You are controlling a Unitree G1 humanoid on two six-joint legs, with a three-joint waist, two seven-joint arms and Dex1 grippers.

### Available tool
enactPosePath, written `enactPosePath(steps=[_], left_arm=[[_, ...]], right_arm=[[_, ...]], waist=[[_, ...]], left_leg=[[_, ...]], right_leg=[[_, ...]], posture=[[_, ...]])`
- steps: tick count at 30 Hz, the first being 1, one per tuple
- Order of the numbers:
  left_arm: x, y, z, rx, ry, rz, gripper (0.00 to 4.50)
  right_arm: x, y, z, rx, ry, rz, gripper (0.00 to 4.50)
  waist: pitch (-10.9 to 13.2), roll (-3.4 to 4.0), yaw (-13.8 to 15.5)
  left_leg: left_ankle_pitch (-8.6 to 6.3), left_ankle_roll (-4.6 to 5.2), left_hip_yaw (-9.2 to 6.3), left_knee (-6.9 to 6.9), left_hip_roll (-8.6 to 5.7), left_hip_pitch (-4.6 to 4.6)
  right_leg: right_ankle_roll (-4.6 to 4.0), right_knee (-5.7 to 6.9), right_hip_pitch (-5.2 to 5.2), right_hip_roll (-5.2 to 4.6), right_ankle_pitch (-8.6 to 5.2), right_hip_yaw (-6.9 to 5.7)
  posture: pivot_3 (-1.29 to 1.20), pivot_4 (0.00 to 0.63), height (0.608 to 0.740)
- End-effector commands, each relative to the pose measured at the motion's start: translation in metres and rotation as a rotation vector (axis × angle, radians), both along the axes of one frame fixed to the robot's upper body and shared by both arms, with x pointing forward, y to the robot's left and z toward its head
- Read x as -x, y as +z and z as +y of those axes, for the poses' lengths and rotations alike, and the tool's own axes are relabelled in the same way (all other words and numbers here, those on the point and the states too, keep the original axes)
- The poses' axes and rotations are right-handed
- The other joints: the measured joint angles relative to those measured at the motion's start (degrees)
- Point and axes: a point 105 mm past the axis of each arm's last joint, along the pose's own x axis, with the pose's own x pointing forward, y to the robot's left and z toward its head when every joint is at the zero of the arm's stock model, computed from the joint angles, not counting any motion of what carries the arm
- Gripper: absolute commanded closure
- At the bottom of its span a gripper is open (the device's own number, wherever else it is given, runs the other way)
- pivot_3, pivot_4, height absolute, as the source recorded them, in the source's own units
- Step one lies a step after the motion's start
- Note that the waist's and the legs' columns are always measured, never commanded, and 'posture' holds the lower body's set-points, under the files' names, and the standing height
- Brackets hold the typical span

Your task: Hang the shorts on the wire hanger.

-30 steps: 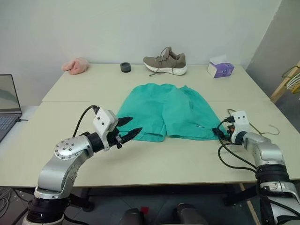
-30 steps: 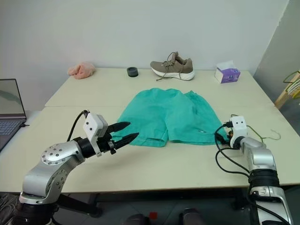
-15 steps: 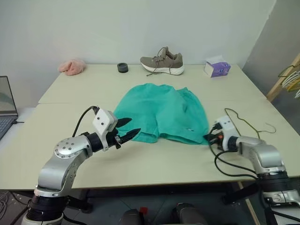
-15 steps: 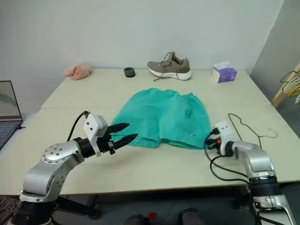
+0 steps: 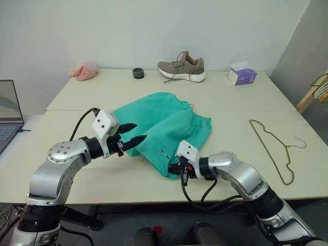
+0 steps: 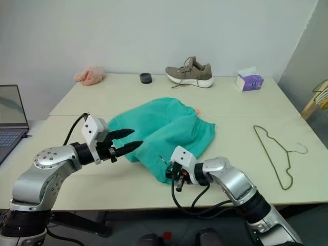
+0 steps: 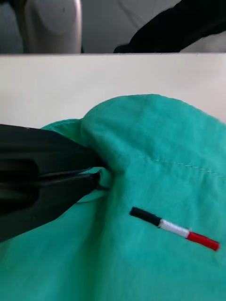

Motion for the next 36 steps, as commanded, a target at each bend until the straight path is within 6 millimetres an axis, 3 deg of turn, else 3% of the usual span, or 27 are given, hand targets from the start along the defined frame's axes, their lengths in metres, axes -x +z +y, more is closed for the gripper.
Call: enactPosePath(steps=[1, 10, 19, 24, 31, 34, 36], left_arm=[[0.006, 0.008, -0.014, -0.003, -0.068, -0.017, 1.70], [0.022, -0.020, -0.049, -0.015, -0.215, 0.106, 1.70], [0.039, -0.069, -0.074, -0.091, -0.306, 0.245, 1.70], [0.040, -0.098, -0.070, -0.210, -0.297, 0.302, 1.70], [0.038, -0.123, -0.062, -0.311, -0.295, 0.332, 1.70], [0.036, -0.126, -0.057, -0.313, -0.273, 0.339, 2.27], [0.034, -0.126, -0.052, -0.317, -0.255, 0.334, 2.88]], right_arm=[[-0.001, 0.013, -0.003, 0.038, 0.064, -0.136, 3.23], [0.035, 0.050, -0.023, -0.005, 0.300, -0.181, 0.19], [0.037, 0.066, -0.076, 0.015, 0.189, -0.109, 0.19], [0.029, 0.073, -0.089, 0.025, 0.111, -0.142, 0.19], [0.019, 0.073, -0.098, 0.044, 0.057, -0.213, 0.19], [0.016, 0.072, -0.101, 0.047, 0.041, -0.234, 0.16], [0.012, 0.070, -0.105, 0.058, 0.030, -0.252, 0.16]], waist=[[0.02, 0.01, -0.12], [0.12, 0.09, -0.57], [0.29, 0.04, -0.53], [0.33, 0.06, -0.63], [0.34, 0.07, -0.59], [0.34, 0.06, -0.60], [0.33, 0.08, -0.67]], left_leg=[[0.00, 0.00, -0.01, -0.01, 0.01, 0.01], [0.00, 0.00, -0.08, -0.04, 0.08, 0.05], [0.00, 0.01, -0.05, -0.02, 0.06, 0.08], [0.00, 0.01, -0.10, -0.03, 0.10, 0.14], [0.00, 0.01, -0.06, -0.02, 0.06, 0.12], [0.00, 0.01, -0.05, -0.02, 0.06, 0.15], [0.00, 0.01, -0.05, -0.02, 0.07, 0.16]], right_leg=[[0.00, 0.01, 0.00, 0.01, 0.00, 0.00], [0.15, 0.06, -0.01, 0.13, -0.13, -0.01], [0.12, 0.03, 0.03, 0.08, -0.14, 0.01], [0.09, 0.06, 0.03, 0.14, -0.22, 0.03], [0.09, 0.05, 0.03, 0.12, -0.23, 0.05], [0.10, 0.05, 0.04, 0.10, -0.23, 0.05], [0.10, 0.05, 0.05, 0.10, -0.23, 0.05]], posture=[[-0.07, 0.062, 0.740], [-0.08, 0.066, 0.740], [-0.10, 0.073, 0.740], [-0.11, 0.076, 0.740], [-0.13, 0.076, 0.740], [-0.13, 0.075, 0.740], [-0.13, 0.075, 0.740]])
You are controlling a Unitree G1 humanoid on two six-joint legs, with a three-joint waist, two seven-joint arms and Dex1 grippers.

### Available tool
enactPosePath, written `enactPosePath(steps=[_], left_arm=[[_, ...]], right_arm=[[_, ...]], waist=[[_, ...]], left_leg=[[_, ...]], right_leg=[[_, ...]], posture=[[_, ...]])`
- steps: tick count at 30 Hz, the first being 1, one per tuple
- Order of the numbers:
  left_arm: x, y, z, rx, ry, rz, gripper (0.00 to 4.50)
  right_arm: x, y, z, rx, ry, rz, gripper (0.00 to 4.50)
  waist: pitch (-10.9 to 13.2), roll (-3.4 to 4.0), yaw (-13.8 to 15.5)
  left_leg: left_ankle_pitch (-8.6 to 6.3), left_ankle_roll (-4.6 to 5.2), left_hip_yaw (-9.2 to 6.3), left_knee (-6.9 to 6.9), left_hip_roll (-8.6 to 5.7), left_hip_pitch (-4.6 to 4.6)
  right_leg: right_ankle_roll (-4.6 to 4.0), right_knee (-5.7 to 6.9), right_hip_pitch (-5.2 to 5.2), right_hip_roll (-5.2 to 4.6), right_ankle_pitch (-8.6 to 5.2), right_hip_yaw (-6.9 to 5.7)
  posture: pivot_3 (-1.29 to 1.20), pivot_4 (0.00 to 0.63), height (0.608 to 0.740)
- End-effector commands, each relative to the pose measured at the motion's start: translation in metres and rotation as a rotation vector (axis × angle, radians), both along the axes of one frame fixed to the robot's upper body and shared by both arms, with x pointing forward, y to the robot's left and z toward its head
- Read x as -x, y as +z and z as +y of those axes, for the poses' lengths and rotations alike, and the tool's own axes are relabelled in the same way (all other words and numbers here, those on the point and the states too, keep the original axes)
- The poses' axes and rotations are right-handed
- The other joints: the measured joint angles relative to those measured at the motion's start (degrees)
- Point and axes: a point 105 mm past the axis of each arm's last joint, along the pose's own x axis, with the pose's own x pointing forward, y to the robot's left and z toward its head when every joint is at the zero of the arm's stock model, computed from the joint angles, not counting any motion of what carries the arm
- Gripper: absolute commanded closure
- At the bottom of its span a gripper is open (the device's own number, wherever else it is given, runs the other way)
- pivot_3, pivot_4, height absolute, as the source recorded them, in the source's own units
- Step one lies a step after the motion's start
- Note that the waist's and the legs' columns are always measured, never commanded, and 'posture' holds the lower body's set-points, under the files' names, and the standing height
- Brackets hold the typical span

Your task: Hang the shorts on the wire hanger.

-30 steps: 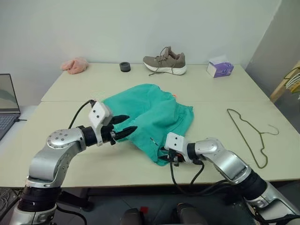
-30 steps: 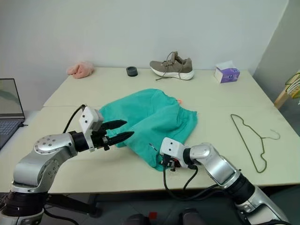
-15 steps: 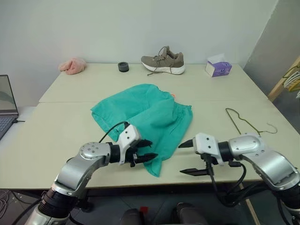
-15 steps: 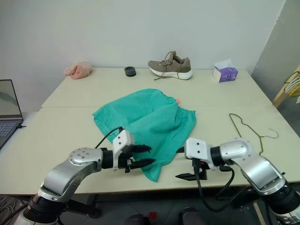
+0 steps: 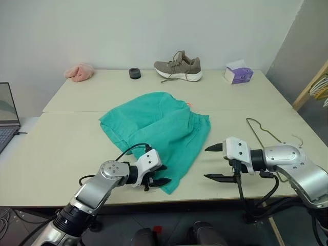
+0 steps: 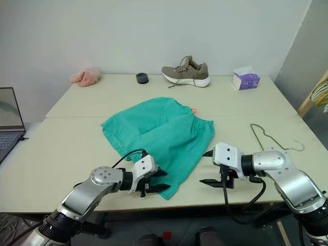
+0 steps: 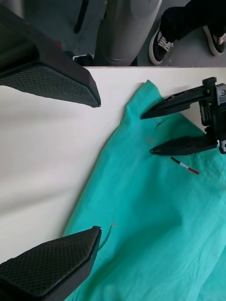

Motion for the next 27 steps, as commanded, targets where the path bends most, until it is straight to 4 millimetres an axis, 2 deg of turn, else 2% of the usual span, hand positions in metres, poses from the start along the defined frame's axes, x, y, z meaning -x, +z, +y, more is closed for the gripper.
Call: enactPosePath(steps=[1, 5, 6, 12, 18, 21, 27], left_arm=[[-0.001, -0.013, 0.016, -0.059, 0.050, 0.025, 3.15], [-0.009, -0.010, 0.031, -0.080, 0.101, -0.019, 4.34], [-0.013, -0.004, 0.037, -0.069, 0.131, -0.040, 4.46], [-0.032, 0.028, 0.070, -0.041, 0.270, -0.160, 4.46], [-0.040, 0.066, 0.093, 0.046, 0.358, -0.223, 4.46], [-0.038, 0.082, 0.101, 0.082, 0.371, -0.239, 4.46], [-0.035, 0.099, 0.103, 0.131, 0.390, -0.267, 4.46]], right_arm=[[-0.010, 0.009, -0.009, 0.018, -0.029, -0.099, 0.16], [-0.022, 0.004, -0.019, 0.059, -0.055, -0.176, 0.16], [-0.030, 0.004, -0.020, 0.070, -0.067, -0.216, 0.16], [-0.074, -0.001, -0.019, 0.178, -0.085, -0.485, 0.16], [-0.112, -0.020, -0.003, 0.279, -0.022, -0.631, 0.16], [-0.133, -0.031, 0.016, 0.296, -0.004, -0.678, 0.16], [-0.156, -0.041, 0.055, 0.295, 0.002, -0.722, 0.16]], waist=[[0.00, 0.01, -0.14], [-0.01, 0.02, -0.39], [-0.01, 0.02, -0.43], [0.04, 0.05, -1.69], [0.06, 0.07, -1.61], [0.06, 0.06, -1.67], [0.05, 0.05, -1.62]], left_leg=[[0.00, 0.00, 0.00, 0.00, 0.01, 0.01], [0.00, 0.00, -0.01, -0.02, 0.06, 0.03], [0.00, 0.00, -0.01, -0.03, 0.08, 0.04], [0.00, 0.00, -0.02, -0.03, 0.18, 0.05], [-0.01, -0.01, 0.06, -0.10, 0.15, -0.04], [-0.01, -0.02, 0.09, -0.10, 0.10, -0.07], [0.00, -0.04, 0.05, -0.11, 0.10, -0.08]], right_leg=[[0.00, 0.00, 0.00, 0.00, 0.00, 0.01], [0.00, 0.01, 0.00, 0.00, 0.00, 0.02], [-0.01, 0.01, 0.00, 0.00, -0.01, 0.02], [-0.06, 0.06, -0.05, 0.02, 0.02, 0.02], [-0.33, 0.05, -0.10, 0.00, 0.13, 0.01], [-0.32, 0.05, -0.11, -0.05, 0.13, 0.02], [-0.35, 0.08, -0.10, -0.12, 0.14, -0.01]], posture=[[-0.13, 0.075, 0.740], [-0.12, 0.074, 0.740], [-0.12, 0.073, 0.740], [-0.10, 0.070, 0.740], [-0.07, 0.059, 0.740], [-0.05, 0.052, 0.740], [-0.02, 0.040, 0.740]])
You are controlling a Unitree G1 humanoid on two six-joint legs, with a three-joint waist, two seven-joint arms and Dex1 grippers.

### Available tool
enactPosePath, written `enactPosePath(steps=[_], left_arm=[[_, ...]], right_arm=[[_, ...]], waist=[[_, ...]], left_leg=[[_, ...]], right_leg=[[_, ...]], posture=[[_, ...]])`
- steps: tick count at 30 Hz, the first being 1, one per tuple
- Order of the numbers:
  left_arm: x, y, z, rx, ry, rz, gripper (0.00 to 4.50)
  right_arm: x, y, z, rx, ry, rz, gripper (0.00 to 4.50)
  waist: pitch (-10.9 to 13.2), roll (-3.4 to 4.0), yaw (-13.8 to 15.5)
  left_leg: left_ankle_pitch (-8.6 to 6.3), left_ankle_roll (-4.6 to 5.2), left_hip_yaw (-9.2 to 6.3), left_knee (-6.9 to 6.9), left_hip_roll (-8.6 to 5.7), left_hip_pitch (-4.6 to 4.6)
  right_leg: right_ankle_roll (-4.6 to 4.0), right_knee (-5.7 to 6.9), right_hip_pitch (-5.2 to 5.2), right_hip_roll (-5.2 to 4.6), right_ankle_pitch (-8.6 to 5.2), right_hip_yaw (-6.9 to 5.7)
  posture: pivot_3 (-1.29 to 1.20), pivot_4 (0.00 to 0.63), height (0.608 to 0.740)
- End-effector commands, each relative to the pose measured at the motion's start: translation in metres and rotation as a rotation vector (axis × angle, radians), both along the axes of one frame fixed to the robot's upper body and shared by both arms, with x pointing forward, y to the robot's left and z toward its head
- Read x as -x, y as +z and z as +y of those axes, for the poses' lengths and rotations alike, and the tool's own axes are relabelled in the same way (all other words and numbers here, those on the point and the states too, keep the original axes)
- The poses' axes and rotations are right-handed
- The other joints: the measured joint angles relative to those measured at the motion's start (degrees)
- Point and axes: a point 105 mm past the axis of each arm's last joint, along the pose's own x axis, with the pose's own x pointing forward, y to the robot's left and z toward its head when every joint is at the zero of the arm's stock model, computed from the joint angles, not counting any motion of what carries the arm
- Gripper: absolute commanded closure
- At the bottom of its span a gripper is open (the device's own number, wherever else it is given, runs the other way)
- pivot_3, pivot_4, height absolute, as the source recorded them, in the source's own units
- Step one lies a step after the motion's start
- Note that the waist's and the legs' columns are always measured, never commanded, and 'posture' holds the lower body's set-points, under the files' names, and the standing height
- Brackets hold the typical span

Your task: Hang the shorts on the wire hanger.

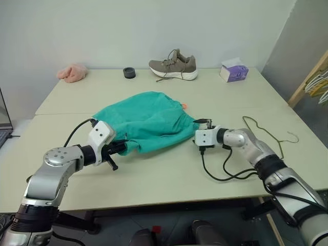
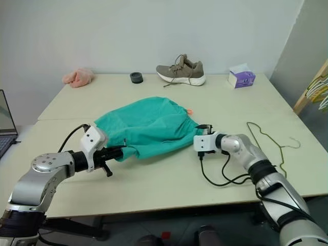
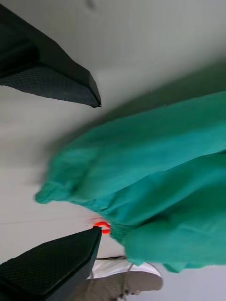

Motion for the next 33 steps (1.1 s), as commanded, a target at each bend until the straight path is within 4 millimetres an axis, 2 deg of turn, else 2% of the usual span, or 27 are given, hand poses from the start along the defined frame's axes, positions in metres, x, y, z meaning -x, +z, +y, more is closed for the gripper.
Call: enactPosePath(steps=[1, 3, 6, 11, 16, 17, 20, 23, 27, 31, 33], left_arm=[[0.001, 0.024, 0.001, 0.028, -0.001, -0.070, 4.46], [0.002, 0.028, 0.001, 0.037, 0.003, -0.076, 4.46], [0.003, 0.031, 0.006, 0.033, 0.025, -0.083, 4.50], [0.004, 0.031, 0.016, 0.013, 0.056, -0.088, 4.50], [-0.001, 0.025, 0.015, -0.003, 0.055, -0.089, 4.50], [-0.001, 0.023, 0.012, -0.009, 0.044, -0.084, 4.50], [0.000, 0.015, 0.004, -0.019, 0.001, -0.054, 4.50], [0.010, 0.005, -0.001, -0.055, -0.073, 0.004, 4.50], [0.030, -0.005, 0.003, -0.154, -0.184, 0.094, 4.50], [0.028, 0.010, 0.018, -0.217, -0.207, 0.093, 4.50], [0.026, 0.016, 0.020, -0.214, -0.214, 0.093, 4.50]], right_arm=[[-0.013, 0.004, 0.018, 0.002, 0.002, -0.047, 0.16], [-0.017, 0.002, 0.024, -0.007, -0.019, -0.046, 0.16], [-0.025, 0.006, 0.024, -0.027, -0.068, -0.071, 0.73], [-0.036, 0.029, 0.010, -0.064, -0.110, -0.169, 2.53], [-0.037, 0.049, 0.001, -0.065, -0.075, -0.251, 4.31], [-0.036, 0.054, -0.001, -0.053, -0.054, -0.266, 4.46], [-0.028, 0.062, -0.014, -0.001, 0.017, -0.270, 4.46], [-0.004, 0.056, -0.025, 0.086, 0.136, -0.180, 4.46], [0.050, 0.045, -0.050, 0.245, 0.259, 0.042, 4.46], [0.115, 0.053, -0.055, 0.223, 0.329, 0.359, 4.46], [0.131, 0.059, -0.053, 0.206, 0.334, 0.447, 4.46]], waist=[[-0.02, -0.03, 0.04], [-0.07, -0.10, 0.08], [-0.07, -0.10, 0.22], [-0.06, -0.08, 0.44], [-0.06, -0.08, 0.27], [-0.06, -0.07, 0.24], [0.01, 0.03, 0.26], [0.00, 0.02, 0.24], [0.08, 0.11, 0.35], [0.32, 0.42, 0.31], [0.34, 0.45, 0.14]], left_leg=[[0.00, 0.00, 0.00, 0.00, 0.00, 0.01], [0.01, -0.01, -0.03, 0.00, 0.02, 0.02], [0.04, -0.08, -0.05, 0.00, 0.02, 0.02], [0.10, -0.21, -0.06, 0.00, -0.03, 0.00], [0.12, -0.23, -0.07, -0.01, -0.02, 0.03], [0.12, -0.23, -0.08, -0.02, -0.01, 0.04], [0.12, -0.23, -0.07, -0.03, -0.04, 0.00], [0.11, -0.22, -0.07, -0.03, -0.05, -0.03], [0.07, -0.25, -0.11, -0.06, 0.02, -0.03], [0.04, -0.26, -0.13, -0.04, 0.04, -0.02], [0.04, -0.26, -0.11, -0.04, 0.12, 0.10]], right_leg=[[0.00, 0.02, 0.00, -0.02, 0.00, 0.00], [-0.02, 0.04, 0.01, -0.03, 0.01, -0.02], [-0.02, 0.06, 0.02, -0.05, 0.02, -0.04], [-0.02, 0.07, 0.02, -0.11, 0.02, -0.05], [-0.02, 0.09, 0.02, -0.11, 0.02, -0.05], [-0.02, 0.09, 0.02, -0.10, 0.02, -0.05], [-0.02, 0.07, 0.00, -0.09, 0.02, -0.04], [-0.01, 0.02, 0.00, -0.11, 0.02, -0.04], [0.04, -0.02, 0.01, -0.10, -0.04, -0.07], [0.04, 0.03, 0.01, -0.10, -0.09, -0.10], [0.04, 0.06, 0.06, -0.05, -0.09, -0.11]], posture=[[-0.02, 0.039, 0.740], [0.00, 0.036, 0.740], [0.01, 0.035, 0.740], [0.00, 0.040, 0.740], [-0.02, 0.045, 0.740], [-0.03, 0.047, 0.740], [-0.04, 0.051, 0.740], [-0.06, 0.058, 0.740], [-0.07, 0.063, 0.740], [-0.09, 0.066, 0.740], [-0.09, 0.065, 0.740]])
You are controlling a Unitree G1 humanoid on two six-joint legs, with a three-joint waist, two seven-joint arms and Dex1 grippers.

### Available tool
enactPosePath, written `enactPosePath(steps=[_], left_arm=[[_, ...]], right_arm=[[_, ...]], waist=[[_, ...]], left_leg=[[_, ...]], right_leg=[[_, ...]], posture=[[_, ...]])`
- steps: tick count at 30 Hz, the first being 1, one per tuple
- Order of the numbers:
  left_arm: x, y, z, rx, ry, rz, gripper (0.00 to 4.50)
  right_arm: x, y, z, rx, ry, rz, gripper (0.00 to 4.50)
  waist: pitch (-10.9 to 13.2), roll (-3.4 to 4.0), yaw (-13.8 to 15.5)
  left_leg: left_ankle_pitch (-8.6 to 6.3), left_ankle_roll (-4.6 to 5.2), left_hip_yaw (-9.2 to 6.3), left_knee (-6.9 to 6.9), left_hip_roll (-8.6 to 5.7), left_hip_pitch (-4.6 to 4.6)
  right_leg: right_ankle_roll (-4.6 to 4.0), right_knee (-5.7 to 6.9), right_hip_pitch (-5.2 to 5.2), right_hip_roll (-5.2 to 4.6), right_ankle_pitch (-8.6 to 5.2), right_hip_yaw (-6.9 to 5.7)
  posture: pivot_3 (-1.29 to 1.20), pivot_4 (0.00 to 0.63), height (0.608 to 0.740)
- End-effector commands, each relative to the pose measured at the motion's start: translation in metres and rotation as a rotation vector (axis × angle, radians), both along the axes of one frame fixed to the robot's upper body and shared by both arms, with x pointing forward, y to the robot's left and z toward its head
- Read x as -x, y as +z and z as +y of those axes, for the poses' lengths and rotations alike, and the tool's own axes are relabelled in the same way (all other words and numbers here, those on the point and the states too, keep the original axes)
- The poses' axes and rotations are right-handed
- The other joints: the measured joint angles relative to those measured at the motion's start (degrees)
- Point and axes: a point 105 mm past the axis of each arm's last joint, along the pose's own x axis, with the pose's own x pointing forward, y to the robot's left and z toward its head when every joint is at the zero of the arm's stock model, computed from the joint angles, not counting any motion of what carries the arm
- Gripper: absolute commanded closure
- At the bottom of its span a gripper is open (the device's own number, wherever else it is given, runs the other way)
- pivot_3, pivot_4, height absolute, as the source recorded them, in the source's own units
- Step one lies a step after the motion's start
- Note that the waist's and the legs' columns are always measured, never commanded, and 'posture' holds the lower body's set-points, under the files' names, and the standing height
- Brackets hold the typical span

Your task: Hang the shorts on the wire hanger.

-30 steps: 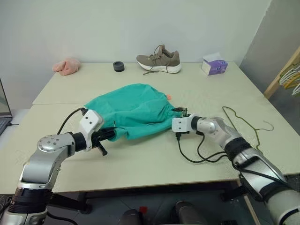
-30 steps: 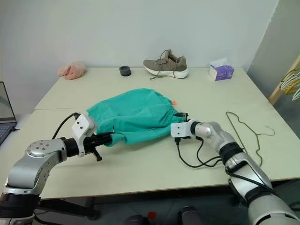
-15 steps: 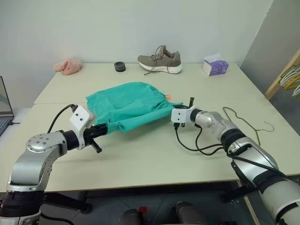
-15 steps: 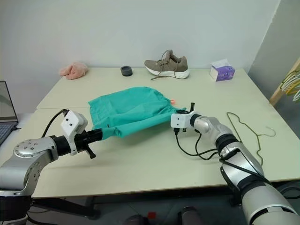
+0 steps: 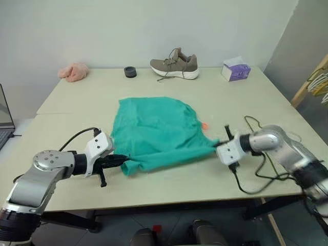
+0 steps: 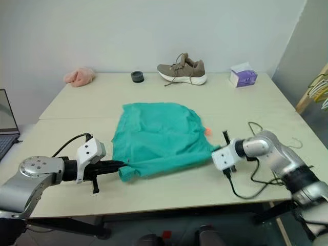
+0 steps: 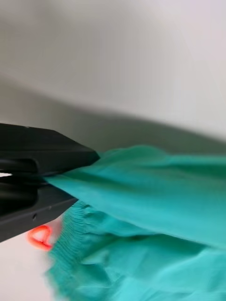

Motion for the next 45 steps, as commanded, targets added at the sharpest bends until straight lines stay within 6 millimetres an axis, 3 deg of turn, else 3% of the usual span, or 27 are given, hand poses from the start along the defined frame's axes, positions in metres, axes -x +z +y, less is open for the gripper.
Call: enactPosePath(steps=[1, 3, 5, 9, 11, 13, 15, 18, 21, 23, 25, 27, 29, 33, 36, 38, 40, 45], left_arm=[[-0.006, 0.023, 0.009, 0.002, 0.001, -0.030, 4.50], [-0.007, 0.033, 0.005, 0.039, -0.035, 0.000, 4.50], [-0.025, 0.040, 0.007, 0.045, -0.023, -0.047, 4.50], [-0.077, 0.053, 0.003, 0.061, 0.031, -0.197, 4.50], [-0.113, 0.072, -0.004, 0.077, 0.099, -0.325, 4.50], [-0.143, 0.100, -0.009, 0.081, 0.172, -0.464, 4.50], [-0.163, 0.133, -0.007, 0.072, 0.246, -0.609, 4.50], [-0.175, 0.191, 0.003, 0.062, 0.355, -0.835, 4.50], [-0.156, 0.280, 0.019, -0.003, 0.453, -1.214, 4.50], [-0.135, 0.315, 0.021, -0.136, 0.427, -1.430, 4.50], [-0.124, 0.320, 0.022, -0.262, 0.368, -1.524, 4.50], [-0.121, 0.311, 0.025, -0.349, 0.319, -1.539, 4.50], [-0.123, 0.280, 0.032, -0.488, 0.241, -1.504, 4.50], [-0.128, 0.194, 0.049, -0.554, 0.159, -1.276, 4.50], [-0.116, 0.116, 0.052, -0.420, 0.133, -0.956, 4.50], [-0.096, 0.067, 0.049, -0.310, 0.123, -0.711, 4.50], [-0.070, 0.031, 0.044, -0.235, 0.093, -0.498, 4.50], [0.003, -0.023, 0.028, -0.154, -0.035, -0.055, 4.50]], right_arm=[[0.022, 0.031, 0.005, -0.032, -0.011, 0.123, 4.46], [0.026, 0.041, 0.010, -0.087, -0.057, 0.219, 4.46], [0.016, 0.053, 0.015, -0.160, -0.127, 0.290, 4.46], [-0.049, 0.072, 0.016, -0.287, -0.323, 0.240, 4.46], [-0.106, 0.095, 0.010, -0.351, -0.485, 0.057, 4.46], [-0.148, 0.127, 0.006, -0.362, -0.590, -0.203, 4.46], [-0.168, 0.166, 0.009, -0.348, -0.601, -0.482, 4.46], [-0.175, 0.230, 0.022, -0.387, -0.551, -0.877, 4.46], [-0.148, 0.305, 0.040, -0.554, -0.392, -1.274, 4.46], [-0.131, 0.322, 0.043, -0.620, -0.293, -1.404, 4.46], [-0.130, 0.309, 0.041, -0.615, -0.243, -1.404, 4.46], [-0.134, 0.285, 0.040, -0.592, -0.211, -1.352, 4.46], [-0.141, 0.237, 0.037, -0.536, -0.183, -1.239, 4.46], [-0.138, 0.141, 0.034, -0.456, -0.155, -0.983, 4.46], [-0.120, 0.081, 0.037, -0.372, -0.107, -0.803, 4.46], [-0.102, 0.051, 0.040, -0.325, -0.062, -0.699, 4.46], [-0.086, 0.033, 0.041, -0.286, -0.030, -0.613, 4.46], [-0.040, -0.009, 0.032, -0.136, 0.017, -0.316, 4.46]], waist=[[0.00, 0.00, -0.18], [-0.02, -0.05, -0.15], [-0.02, -0.05, 0.03], [-0.05, -0.06, 0.16], [-0.06, -0.07, 0.11], [-0.01, -0.10, 0.12], [-0.02, -0.10, -0.06], [-0.05, -0.09, -0.67], [-0.05, -0.08, -1.82], [-0.05, -0.08, -2.66], [-0.07, -0.06, -3.22], [-0.09, -0.02, -3.18], [-0.08, -0.01, -3.09], [-0.01, -0.02, -3.00], [-0.03, 0.00, -2.97], [-0.03, 0.00, -2.98], [-0.03, 0.00, -3.05], [-0.04, -0.02, -2.13]], left_leg=[[0.00, 0.00, 0.03, 0.02, 0.06, 0.02], [0.02, 0.01, 0.09, 0.09, 0.18, 0.11], [0.05, 0.02, 0.10, 0.13, 0.27, 0.14], [0.09, 0.09, 0.16, 0.20, 0.21, 0.04], [0.09, 0.08, 0.20, 0.22, 0.26, -0.03], [0.09, 0.07, 0.29, 0.26, 0.21, -0.22], [0.12, 0.03, 0.27, 0.43, -0.09, -0.95], [0.34, -0.36, 0.27, 0.53, -0.02, -1.97], [0.39, -0.48, 0.48, 0.27, -0.04, -2.64], [0.40, -0.50, 0.57, 0.08, -0.13, -2.98], [0.40, -0.51, 0.58, -0.10, -0.15, -3.02], [0.39, -0.50, 0.56, -0.11, -0.15, -2.85], [0.38, -0.47, 0.55, 0.00, -0.20, -2.42], [0.11, 0.06, 0.59, 0.01, -0.29, -0.54], [0.24, 0.20, 0.47, 0.15, -0.25, -0.45], [0.24, 0.18, 0.34, 0.19, -0.22, -0.52], [0.24, 0.17, 0.21, 0.19, -0.11, -0.79], [0.22, 0.16, 0.07, 0.19, -0.06, -1.03]], right_leg=[[0.02, -0.02, 0.00, 0.06, -0.01, 0.02], [0.07, -0.03, 0.03, 0.19, -0.03, 0.02], [-0.01, -0.02, 0.05, 0.27, 0.02, -0.04], [-0.07, -0.05, -0.02, 0.75, 0.18, -0.04], [-0.26, -0.07, -0.04, 0.74, 0.35, 0.01], [-0.21, -0.07, -0.22, 0.72, 0.41, 0.02], [-0.16, 0.05, -0.88, 0.61, 0.48, 0.05], [-0.09, 0.13, -1.98, 0.17, 0.51, 0.18], [0.08, 0.43, -2.80, -0.12, 0.41, 0.25], [0.13, 0.42, -3.29, -0.24, 0.38, 0.35], [0.17, 0.33, -3.35, -0.26, 0.34, 0.38], [0.18, 0.14, -3.04, -0.26, 0.32, 0.33], [0.19, -0.07, -2.48, -0.30, 0.31, 0.27], [0.27, -0.04, -0.55, -0.28, 0.29, 0.23], [0.27, 0.08, -0.42, -0.25, 0.37, 0.26], [0.28, 0.17, -0.43, -0.29, 0.41, 0.24], [0.28, 0.06, -0.62, -0.26, 0.41, 0.14], [0.27, 0.05, -0.84, -0.20, 0.39, 0.04]], posture=[[-0.09, 0.064, 0.740], [-0.09, 0.065, 0.740], [-0.08, 0.064, 0.740], [-0.08, 0.058, 0.740], [-0.08, 0.054, 0.740], [-0.09, 0.051, 0.740], [-0.09, 0.051, 0.740], [-0.09, 0.050, 0.740], [-0.08, 0.051, 0.740], [-0.08, 0.052, 0.740], [-0.08, 0.053, 0.740], [-0.07, 0.055, 0.740], [-0.06, 0.059, 0.740], [-0.05, 0.063, 0.740], [-0.05, 0.066, 0.740], [-0.05, 0.069, 0.740], [-0.05, 0.070, 0.740], [-0.05, 0.071, 0.740]])
